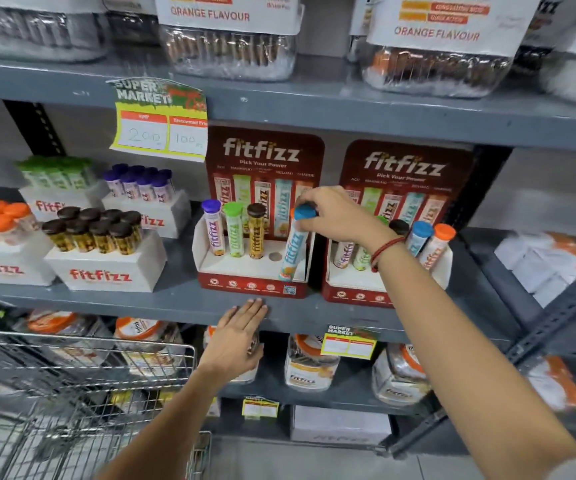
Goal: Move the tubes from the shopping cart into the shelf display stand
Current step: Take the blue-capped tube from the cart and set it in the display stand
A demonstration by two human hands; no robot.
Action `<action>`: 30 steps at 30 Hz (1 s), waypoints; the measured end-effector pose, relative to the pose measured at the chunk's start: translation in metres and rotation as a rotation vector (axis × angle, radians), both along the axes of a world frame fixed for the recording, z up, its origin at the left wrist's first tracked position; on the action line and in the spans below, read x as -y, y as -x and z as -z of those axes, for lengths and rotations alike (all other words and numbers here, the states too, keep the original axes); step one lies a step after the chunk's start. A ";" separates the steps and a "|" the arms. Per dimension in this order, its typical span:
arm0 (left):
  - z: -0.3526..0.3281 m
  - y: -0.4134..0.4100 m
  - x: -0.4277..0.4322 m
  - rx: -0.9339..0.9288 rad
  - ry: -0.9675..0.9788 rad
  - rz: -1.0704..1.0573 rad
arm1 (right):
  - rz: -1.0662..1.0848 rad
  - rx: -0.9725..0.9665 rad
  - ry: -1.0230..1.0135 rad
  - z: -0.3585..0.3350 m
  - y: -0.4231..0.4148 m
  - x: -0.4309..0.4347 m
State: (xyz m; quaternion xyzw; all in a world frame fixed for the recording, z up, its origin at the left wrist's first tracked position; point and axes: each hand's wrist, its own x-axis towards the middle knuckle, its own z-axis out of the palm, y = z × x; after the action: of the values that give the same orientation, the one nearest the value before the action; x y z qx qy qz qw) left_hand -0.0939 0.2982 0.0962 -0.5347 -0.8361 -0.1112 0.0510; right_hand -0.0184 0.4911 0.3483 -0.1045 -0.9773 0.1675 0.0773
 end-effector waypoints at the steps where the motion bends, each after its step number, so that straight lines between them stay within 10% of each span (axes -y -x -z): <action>1: 0.000 0.001 0.000 0.001 -0.001 0.000 | 0.004 -0.005 -0.014 -0.001 0.005 0.001; 30: 0.006 0.012 0.004 -0.070 -0.030 0.058 | 0.121 0.112 -0.120 0.021 0.077 -0.005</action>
State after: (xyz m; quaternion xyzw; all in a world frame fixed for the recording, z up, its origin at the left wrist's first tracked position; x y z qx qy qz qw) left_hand -0.1060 0.2945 0.0899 -0.5616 -0.8162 -0.1061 0.0850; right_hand -0.0953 0.4966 0.3275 -0.1676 -0.9802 0.0978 0.0385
